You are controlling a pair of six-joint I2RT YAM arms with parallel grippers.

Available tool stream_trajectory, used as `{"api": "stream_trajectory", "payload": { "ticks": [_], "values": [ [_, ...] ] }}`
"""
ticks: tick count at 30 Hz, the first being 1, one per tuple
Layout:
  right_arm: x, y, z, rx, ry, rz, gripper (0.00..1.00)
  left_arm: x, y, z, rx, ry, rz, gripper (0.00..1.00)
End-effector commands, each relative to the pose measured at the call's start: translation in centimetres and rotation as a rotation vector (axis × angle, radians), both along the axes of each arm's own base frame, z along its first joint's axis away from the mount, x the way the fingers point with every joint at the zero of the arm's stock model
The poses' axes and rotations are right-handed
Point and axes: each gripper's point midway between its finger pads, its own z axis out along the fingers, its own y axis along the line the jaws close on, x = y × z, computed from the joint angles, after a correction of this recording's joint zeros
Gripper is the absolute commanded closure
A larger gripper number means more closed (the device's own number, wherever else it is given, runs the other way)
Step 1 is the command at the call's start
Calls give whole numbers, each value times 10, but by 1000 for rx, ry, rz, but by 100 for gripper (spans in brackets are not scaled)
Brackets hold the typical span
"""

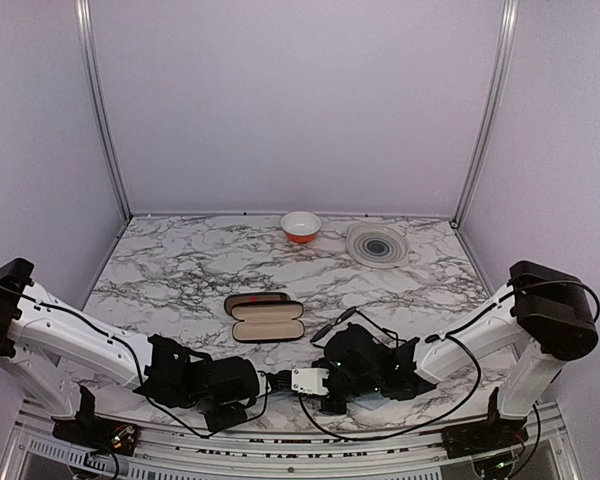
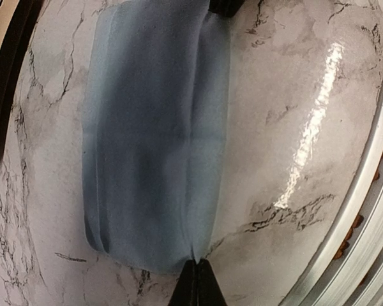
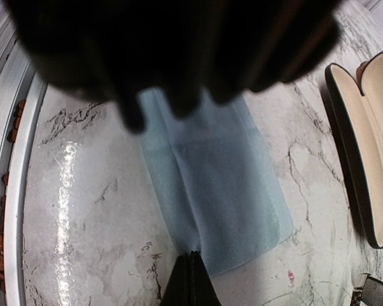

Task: Organize the sunglasses
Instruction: Pick up the folded cleaning cloth from the center of the board, then place the folded cleaning cloth in the sunglasses case.

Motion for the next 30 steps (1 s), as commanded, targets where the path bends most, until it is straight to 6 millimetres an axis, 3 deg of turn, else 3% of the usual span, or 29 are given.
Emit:
{"api": "stream_trajectory", "payload": {
  "ticks": [1,23,30],
  "values": [
    [-2,-20,-16,-77,38,-29,100,1,-5,10,-33,-29,-14,100],
    [11,-11,52,40,-15,-94,100,17,-6,51,-97,-139,-2,100],
    [15,-10,61,40,-15,-122,100,25,-5,59,-100,-185,10,100]
  ]
}}
